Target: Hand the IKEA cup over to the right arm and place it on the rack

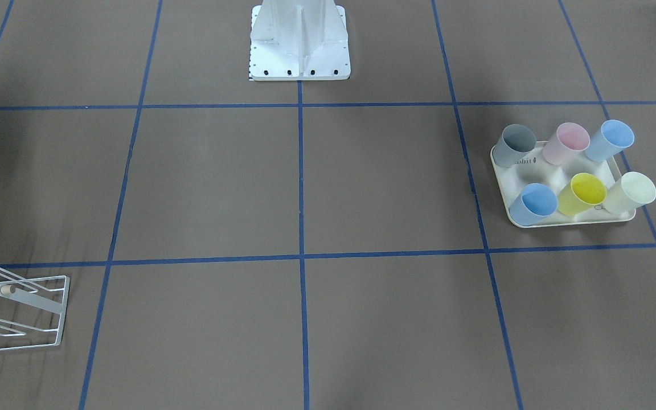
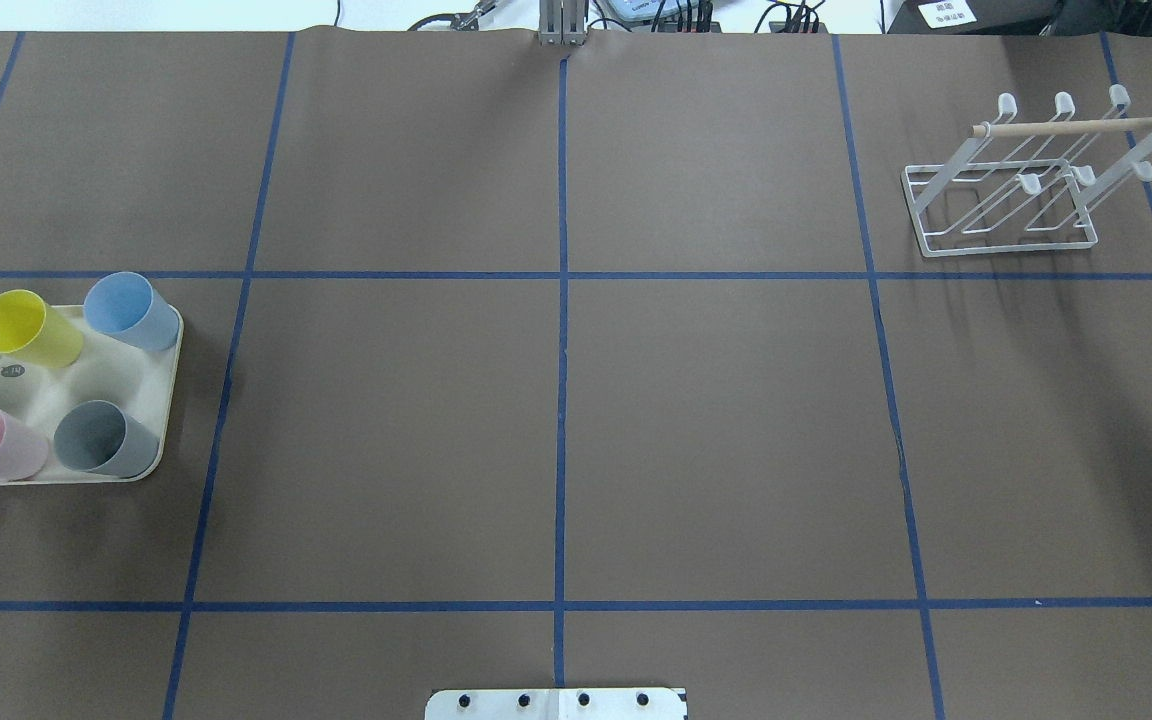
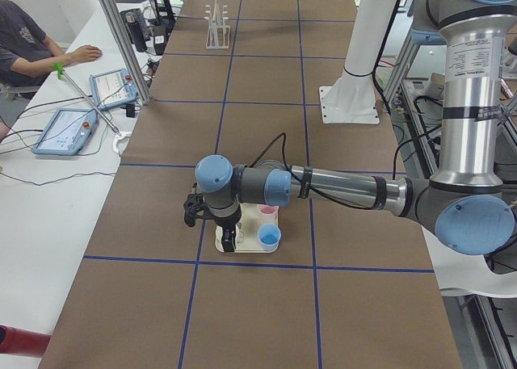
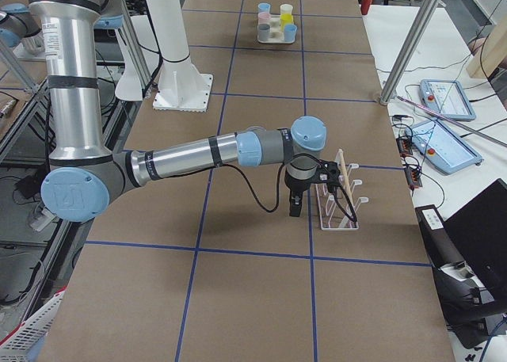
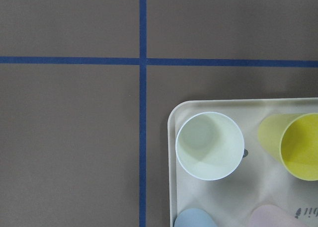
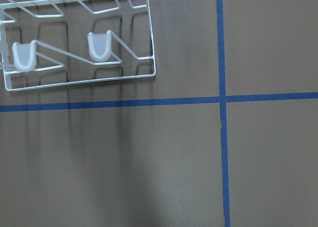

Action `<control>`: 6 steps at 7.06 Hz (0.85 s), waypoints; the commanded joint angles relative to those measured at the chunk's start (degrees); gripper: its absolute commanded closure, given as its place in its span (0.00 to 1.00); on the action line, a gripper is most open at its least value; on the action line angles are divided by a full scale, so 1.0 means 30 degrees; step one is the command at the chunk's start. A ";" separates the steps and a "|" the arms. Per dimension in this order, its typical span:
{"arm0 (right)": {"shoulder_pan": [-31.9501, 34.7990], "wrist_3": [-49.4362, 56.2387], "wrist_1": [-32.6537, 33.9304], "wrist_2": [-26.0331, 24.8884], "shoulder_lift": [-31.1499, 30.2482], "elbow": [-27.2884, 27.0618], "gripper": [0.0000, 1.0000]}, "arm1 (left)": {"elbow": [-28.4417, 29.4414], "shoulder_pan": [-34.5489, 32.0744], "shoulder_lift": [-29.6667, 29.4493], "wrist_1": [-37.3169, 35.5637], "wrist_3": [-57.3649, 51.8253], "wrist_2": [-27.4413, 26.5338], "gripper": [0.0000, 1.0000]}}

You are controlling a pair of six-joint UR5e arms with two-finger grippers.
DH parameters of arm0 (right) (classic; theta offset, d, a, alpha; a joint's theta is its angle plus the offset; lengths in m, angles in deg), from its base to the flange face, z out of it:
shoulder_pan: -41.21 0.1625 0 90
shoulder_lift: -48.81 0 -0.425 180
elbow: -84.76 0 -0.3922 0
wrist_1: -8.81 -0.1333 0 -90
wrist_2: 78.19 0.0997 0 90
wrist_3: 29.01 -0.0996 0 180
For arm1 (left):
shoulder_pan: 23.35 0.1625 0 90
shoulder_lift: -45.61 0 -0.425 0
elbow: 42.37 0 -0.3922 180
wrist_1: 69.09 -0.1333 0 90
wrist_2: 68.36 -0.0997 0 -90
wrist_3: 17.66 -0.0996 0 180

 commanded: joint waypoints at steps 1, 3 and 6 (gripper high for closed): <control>0.0018 0.0000 0.0000 -0.0060 -0.0019 0.0030 0.00 | -0.0165 -0.0020 0.0261 0.0610 0.0040 0.0036 0.00; -0.0012 -0.0029 0.0000 -0.0089 0.0010 0.0029 0.00 | 0.0009 -0.0050 0.0728 0.0849 -0.0046 -0.0138 0.00; -0.0012 -0.0058 0.0000 0.0027 0.0039 -0.0087 0.00 | -0.0107 0.0213 0.1605 0.3766 0.0070 0.0035 0.00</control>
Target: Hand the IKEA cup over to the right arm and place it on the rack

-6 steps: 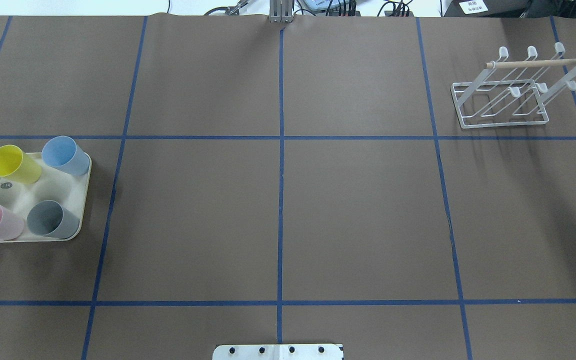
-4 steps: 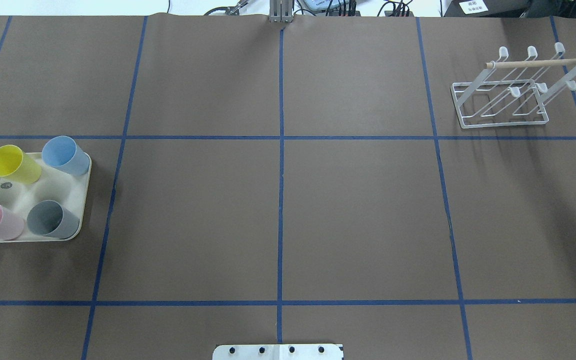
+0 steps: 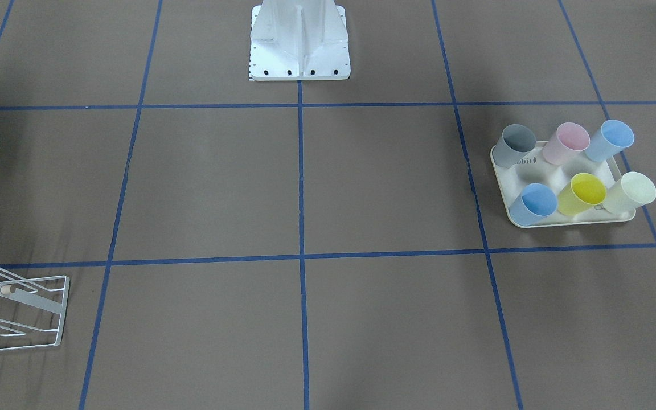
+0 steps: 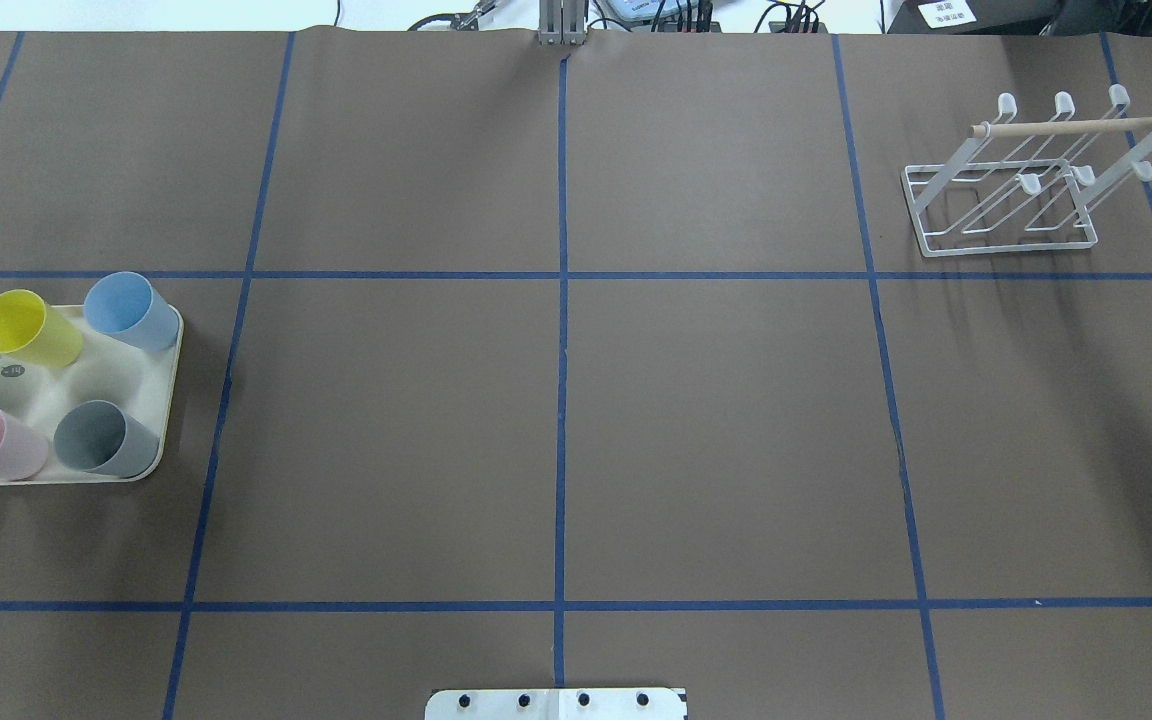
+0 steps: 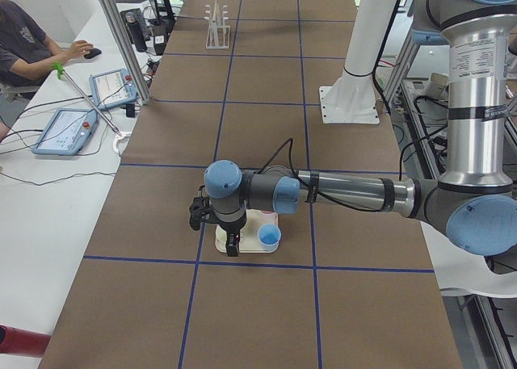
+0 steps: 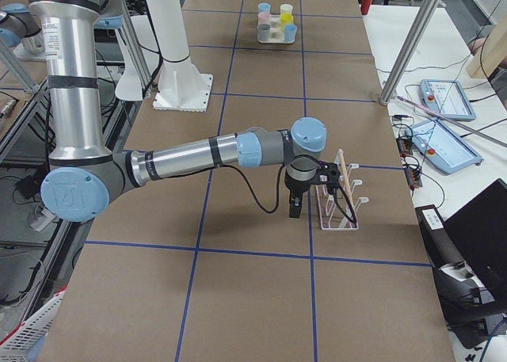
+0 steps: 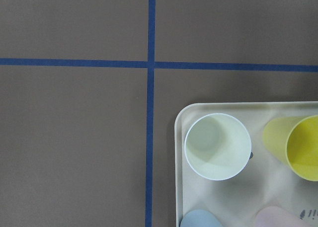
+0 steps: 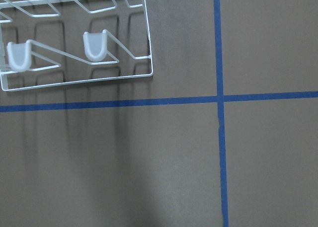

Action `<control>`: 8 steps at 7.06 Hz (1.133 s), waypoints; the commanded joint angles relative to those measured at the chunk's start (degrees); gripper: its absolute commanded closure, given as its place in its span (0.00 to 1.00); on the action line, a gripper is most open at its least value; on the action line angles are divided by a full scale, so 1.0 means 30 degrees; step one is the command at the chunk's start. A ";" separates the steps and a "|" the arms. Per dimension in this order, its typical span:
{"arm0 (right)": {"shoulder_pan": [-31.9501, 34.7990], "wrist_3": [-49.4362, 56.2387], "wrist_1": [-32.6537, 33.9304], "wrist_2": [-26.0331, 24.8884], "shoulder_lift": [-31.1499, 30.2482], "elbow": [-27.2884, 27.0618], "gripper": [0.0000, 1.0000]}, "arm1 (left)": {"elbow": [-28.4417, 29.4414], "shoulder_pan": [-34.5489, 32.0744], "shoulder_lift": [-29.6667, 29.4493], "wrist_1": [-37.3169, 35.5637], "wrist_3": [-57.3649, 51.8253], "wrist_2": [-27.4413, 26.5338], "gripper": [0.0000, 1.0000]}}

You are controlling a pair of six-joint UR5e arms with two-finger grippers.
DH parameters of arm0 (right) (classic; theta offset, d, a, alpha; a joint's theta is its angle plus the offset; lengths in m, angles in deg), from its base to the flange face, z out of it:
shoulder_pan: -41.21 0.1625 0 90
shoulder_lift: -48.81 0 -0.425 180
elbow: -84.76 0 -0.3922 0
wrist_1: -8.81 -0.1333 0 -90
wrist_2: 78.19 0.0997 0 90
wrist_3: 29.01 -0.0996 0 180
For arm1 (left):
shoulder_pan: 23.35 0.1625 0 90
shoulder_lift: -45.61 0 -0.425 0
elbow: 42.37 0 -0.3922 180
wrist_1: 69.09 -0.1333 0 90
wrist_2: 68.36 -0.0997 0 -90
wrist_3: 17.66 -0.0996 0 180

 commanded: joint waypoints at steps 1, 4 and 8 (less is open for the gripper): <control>-0.0437 0.0006 0.0000 0.0097 0.0082 -0.0006 0.00 | 0.0087 0.0135 0.0855 0.2154 0.0063 0.0226 0.00; -0.2161 -0.0023 -0.0029 0.0477 0.0287 -0.0180 0.00 | 0.0117 0.2726 0.1587 0.3323 0.2623 0.0083 0.00; -0.2901 0.0006 -0.0030 0.0419 0.0609 -0.0122 0.00 | 0.0527 0.4639 0.4051 0.6613 0.3138 -0.0681 0.00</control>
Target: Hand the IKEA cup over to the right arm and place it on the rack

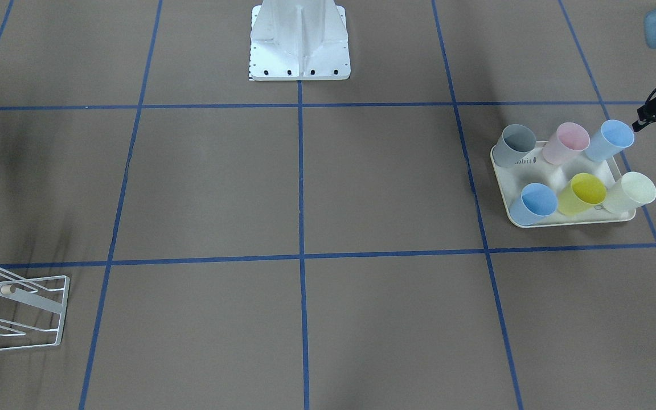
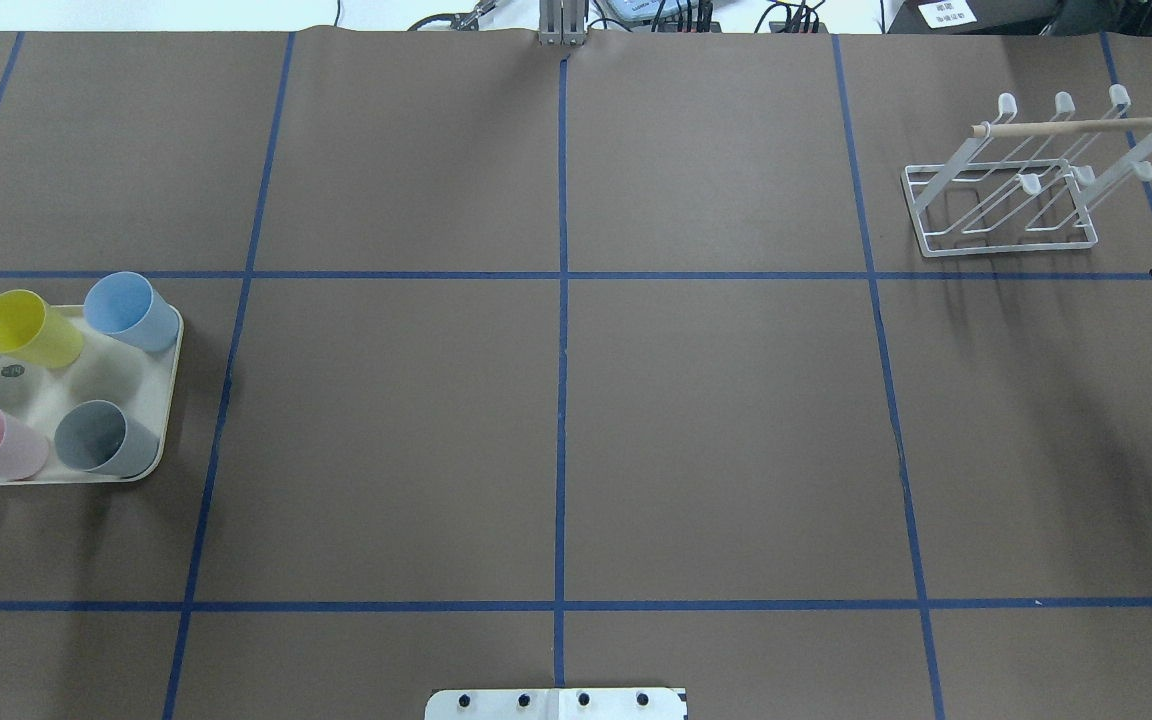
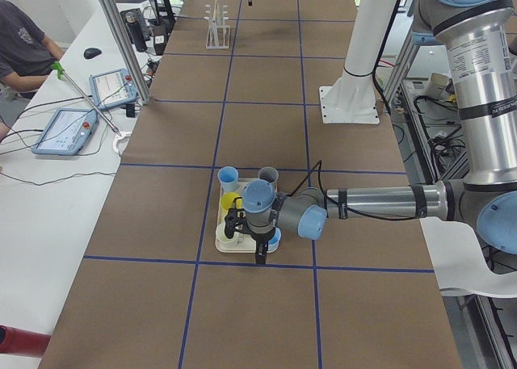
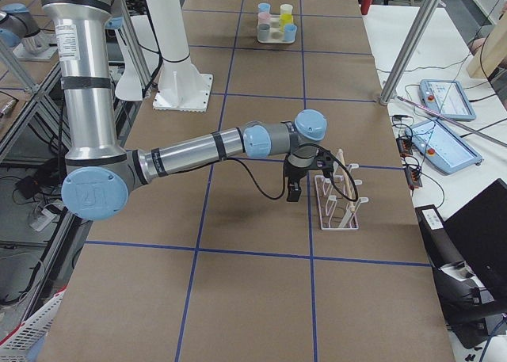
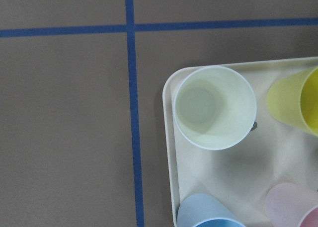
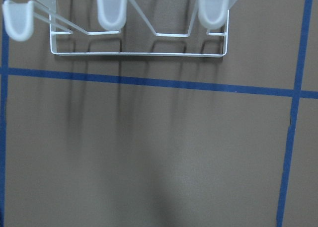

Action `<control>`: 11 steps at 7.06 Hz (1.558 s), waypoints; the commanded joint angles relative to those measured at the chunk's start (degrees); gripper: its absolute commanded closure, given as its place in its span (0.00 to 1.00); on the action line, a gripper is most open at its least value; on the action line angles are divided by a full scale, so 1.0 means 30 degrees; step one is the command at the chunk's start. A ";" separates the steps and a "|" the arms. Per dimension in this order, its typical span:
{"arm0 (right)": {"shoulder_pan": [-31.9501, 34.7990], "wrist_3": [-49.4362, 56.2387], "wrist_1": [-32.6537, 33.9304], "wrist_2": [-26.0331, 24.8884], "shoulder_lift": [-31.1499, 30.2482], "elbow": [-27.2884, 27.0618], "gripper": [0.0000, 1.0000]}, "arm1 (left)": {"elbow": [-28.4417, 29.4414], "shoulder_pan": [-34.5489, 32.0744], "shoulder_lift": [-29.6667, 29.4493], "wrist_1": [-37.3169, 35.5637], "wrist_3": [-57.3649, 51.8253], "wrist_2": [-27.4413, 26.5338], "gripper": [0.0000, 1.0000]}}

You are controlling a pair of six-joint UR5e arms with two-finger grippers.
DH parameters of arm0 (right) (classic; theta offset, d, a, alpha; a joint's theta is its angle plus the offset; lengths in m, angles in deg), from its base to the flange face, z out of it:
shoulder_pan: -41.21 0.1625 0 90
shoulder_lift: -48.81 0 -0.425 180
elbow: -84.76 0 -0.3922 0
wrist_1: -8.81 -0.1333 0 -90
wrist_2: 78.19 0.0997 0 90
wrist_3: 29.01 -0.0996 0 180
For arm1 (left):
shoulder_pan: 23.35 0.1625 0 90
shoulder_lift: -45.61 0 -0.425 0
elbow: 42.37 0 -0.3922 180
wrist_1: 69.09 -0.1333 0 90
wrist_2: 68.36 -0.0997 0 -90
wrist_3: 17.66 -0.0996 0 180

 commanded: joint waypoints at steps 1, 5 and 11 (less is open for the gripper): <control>-0.0245 0.0011 -0.0001 -0.0003 0.0069 0.0006 0.00 | 0.0270 0.1160 0.0170 0.0208 0.0117 0.0000 0.00; -0.0450 0.0011 -0.0001 -0.0033 0.0450 0.0123 0.00 | 0.1561 0.1809 -0.0826 0.0238 0.0058 0.0088 0.31; -0.0625 -0.0019 -0.0001 -0.0062 0.1061 0.0123 0.00 | 0.0743 -0.1105 -0.1178 -0.0025 -0.1657 0.3223 1.00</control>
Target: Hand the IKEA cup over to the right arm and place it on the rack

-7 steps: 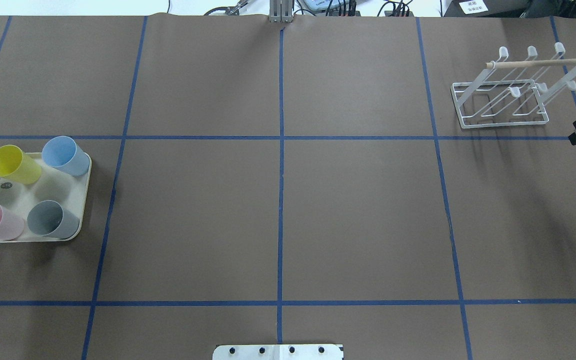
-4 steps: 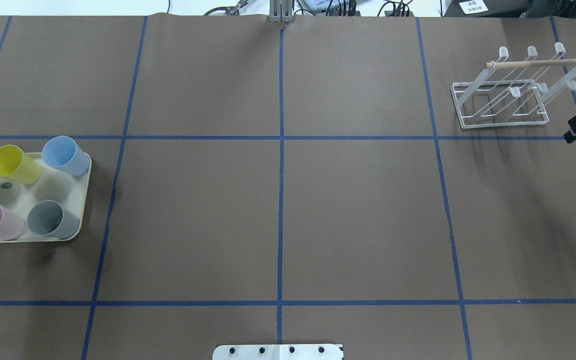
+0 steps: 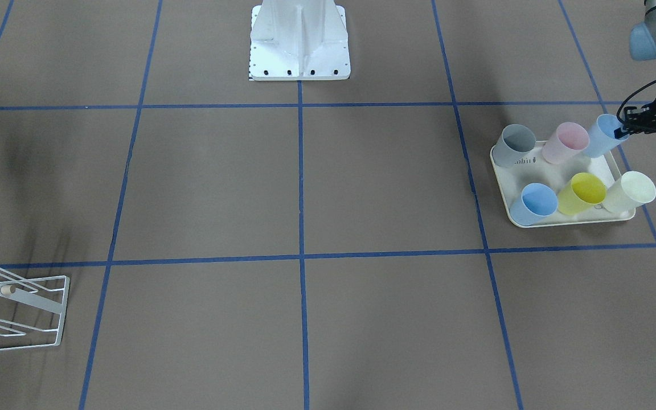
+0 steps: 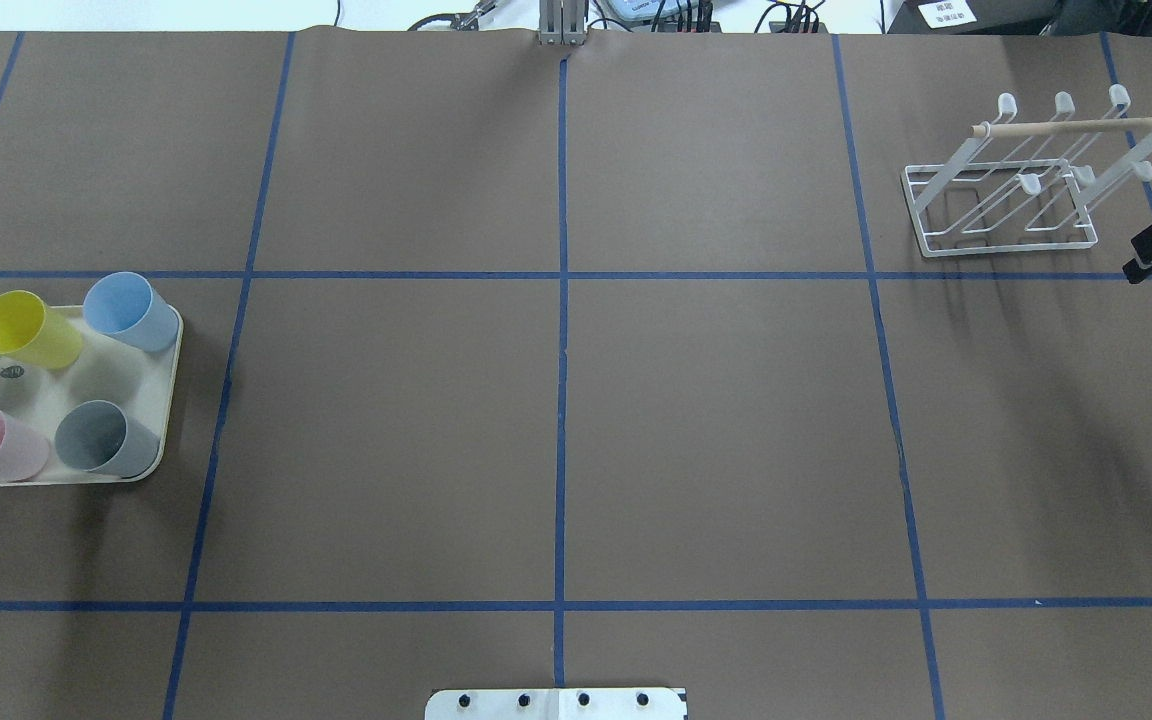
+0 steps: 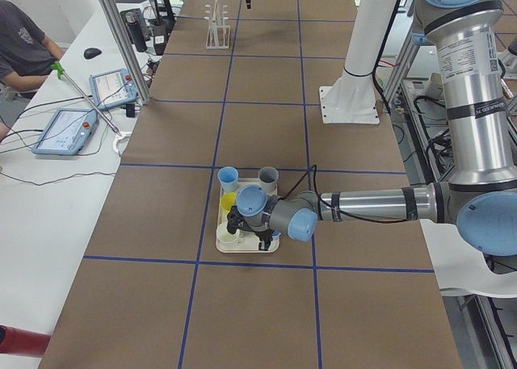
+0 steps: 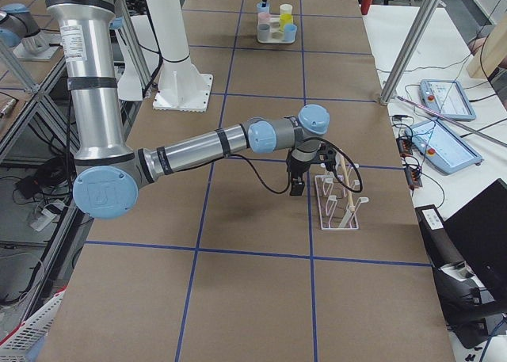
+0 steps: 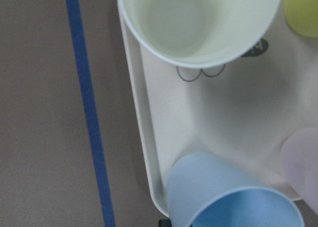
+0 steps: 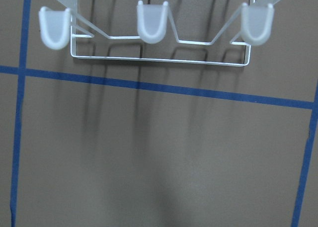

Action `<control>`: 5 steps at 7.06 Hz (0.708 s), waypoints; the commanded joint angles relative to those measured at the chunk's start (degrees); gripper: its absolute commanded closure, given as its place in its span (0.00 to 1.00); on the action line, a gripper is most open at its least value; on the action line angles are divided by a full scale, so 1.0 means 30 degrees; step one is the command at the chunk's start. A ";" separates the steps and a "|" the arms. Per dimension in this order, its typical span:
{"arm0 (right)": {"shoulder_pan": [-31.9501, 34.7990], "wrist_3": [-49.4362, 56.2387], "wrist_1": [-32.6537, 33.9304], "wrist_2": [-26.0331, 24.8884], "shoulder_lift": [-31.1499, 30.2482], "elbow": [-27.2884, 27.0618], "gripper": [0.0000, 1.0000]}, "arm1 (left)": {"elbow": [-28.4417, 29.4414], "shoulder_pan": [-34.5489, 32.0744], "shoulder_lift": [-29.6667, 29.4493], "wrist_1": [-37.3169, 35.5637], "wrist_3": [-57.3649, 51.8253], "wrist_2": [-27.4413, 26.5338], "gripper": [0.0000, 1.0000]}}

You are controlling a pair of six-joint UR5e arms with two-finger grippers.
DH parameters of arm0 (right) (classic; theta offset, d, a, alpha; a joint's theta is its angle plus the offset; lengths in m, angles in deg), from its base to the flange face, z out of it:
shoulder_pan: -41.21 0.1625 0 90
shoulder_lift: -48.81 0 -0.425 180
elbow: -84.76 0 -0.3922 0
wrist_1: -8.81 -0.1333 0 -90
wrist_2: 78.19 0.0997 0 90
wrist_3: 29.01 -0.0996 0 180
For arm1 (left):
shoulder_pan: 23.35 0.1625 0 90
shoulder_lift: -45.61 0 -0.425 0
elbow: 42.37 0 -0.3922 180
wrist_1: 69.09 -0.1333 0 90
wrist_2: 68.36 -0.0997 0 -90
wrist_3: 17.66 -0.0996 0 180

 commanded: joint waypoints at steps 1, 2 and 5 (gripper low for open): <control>-0.0260 -0.0098 0.0029 0.0040 0.0781 0.0000 0.00 | -0.0631 -0.2107 0.0019 -0.1057 -0.1243 0.0458 1.00; -0.0900 -0.0447 -0.0144 0.0069 0.1394 0.0029 0.00 | -0.1533 -0.3012 -0.0039 -0.2951 -0.1244 0.0400 1.00; -0.3682 -0.9201 -0.5448 -0.0017 0.1927 0.0233 0.01 | -0.5779 -0.3549 -0.3841 -1.1743 0.0266 0.0543 1.00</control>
